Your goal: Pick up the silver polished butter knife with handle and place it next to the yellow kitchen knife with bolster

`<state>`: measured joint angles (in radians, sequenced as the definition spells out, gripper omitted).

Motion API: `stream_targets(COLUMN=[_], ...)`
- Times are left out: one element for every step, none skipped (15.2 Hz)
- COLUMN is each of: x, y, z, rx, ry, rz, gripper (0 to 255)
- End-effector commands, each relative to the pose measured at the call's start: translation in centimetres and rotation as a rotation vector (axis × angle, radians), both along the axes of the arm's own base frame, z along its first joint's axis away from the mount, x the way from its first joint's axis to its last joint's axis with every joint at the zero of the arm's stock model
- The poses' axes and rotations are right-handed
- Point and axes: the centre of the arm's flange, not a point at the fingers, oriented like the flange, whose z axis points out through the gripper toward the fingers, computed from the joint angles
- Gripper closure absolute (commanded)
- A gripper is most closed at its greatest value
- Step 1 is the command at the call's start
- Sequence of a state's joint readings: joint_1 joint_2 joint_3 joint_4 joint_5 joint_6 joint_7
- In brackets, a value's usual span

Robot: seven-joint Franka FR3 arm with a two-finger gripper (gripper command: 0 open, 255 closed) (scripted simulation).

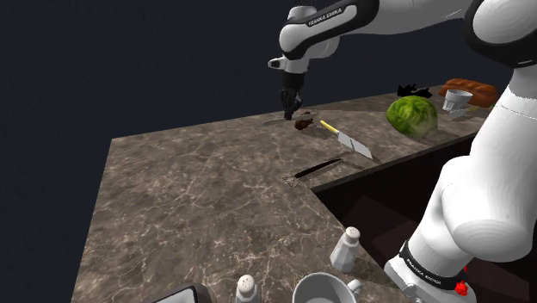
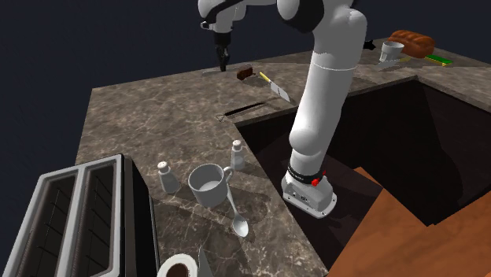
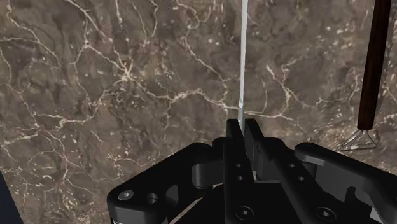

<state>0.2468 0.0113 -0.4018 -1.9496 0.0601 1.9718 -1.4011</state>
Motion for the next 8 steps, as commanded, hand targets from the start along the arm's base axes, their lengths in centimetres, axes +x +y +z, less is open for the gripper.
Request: stream_targets(x=[1.9,2.2,2.2,2.2,2.2,2.2,2.2,2.2], y=[-2.0,-2.3,-2.3,-2.3,-2.3,-2.3,-2.3,-2.3], z=[0.1,0.1,-0.5,-1.0,-1.5,-2.1,-2.6,-3.1], rx=[0.000,0.000,0.000,0.000,0.000,0.000,0.000,0.000], ry=[0.000,0.000,0.000,0.000,0.000,0.000,0.000,0.000], rz=[0.002,0.002,0.002,0.002,0.002,0.002,0.002,0.002], gripper=[255,255,255,255,255,255,255,255])
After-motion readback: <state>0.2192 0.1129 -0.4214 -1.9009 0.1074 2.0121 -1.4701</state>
